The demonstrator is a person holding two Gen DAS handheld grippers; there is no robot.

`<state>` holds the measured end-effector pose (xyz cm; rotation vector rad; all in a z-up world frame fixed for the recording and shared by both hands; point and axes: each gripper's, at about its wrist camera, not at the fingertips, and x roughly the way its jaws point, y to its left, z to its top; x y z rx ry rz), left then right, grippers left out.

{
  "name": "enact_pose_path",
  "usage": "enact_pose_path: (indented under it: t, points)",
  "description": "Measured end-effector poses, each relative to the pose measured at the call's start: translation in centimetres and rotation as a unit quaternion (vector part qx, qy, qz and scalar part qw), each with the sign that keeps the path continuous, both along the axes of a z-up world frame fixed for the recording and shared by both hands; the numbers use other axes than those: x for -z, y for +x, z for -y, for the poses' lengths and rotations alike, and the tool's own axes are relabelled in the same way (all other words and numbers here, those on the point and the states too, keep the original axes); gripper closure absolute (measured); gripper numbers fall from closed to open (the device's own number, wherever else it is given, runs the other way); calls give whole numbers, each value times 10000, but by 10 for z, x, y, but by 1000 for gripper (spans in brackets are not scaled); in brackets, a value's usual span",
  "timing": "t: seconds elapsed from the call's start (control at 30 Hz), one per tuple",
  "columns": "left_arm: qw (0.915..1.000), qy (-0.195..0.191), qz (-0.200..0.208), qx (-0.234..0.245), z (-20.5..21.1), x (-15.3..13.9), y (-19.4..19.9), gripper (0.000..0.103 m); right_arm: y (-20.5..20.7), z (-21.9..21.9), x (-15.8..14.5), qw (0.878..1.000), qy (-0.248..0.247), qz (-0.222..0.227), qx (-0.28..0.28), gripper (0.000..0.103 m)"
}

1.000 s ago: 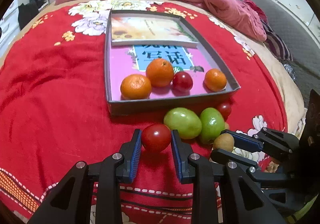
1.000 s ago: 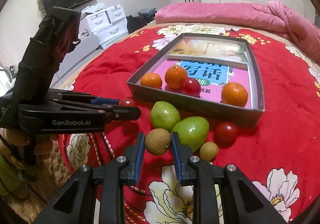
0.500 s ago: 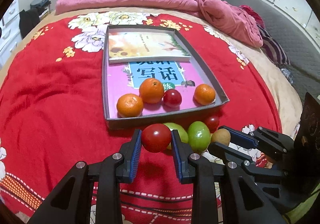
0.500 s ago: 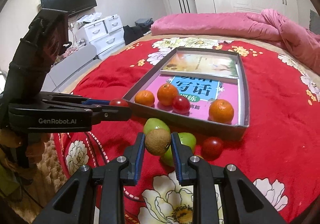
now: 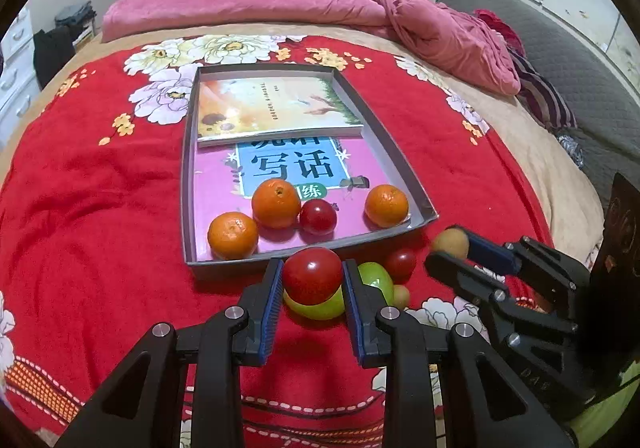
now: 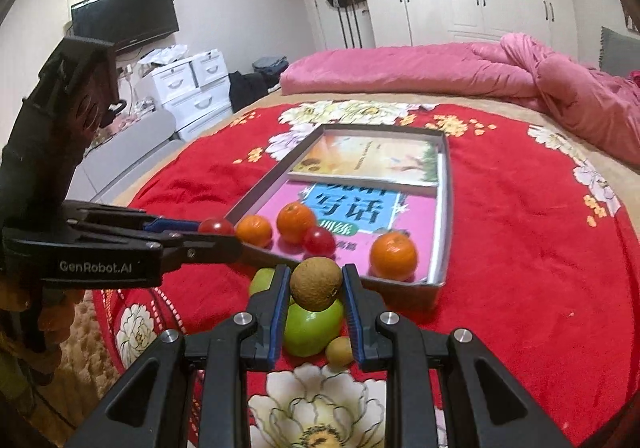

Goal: Organize fruits
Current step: 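Lift the kiwi and tomato and carry both over the grey tray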

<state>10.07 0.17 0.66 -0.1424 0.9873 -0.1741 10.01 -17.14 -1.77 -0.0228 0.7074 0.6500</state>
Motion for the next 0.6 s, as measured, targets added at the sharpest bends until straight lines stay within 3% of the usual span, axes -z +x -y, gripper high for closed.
enact_pose_path:
  t: [0.6]
  points:
    - [9998,-85,166,-114,2,-17,22,73,29,35,-11,9982,118,107,583,77]
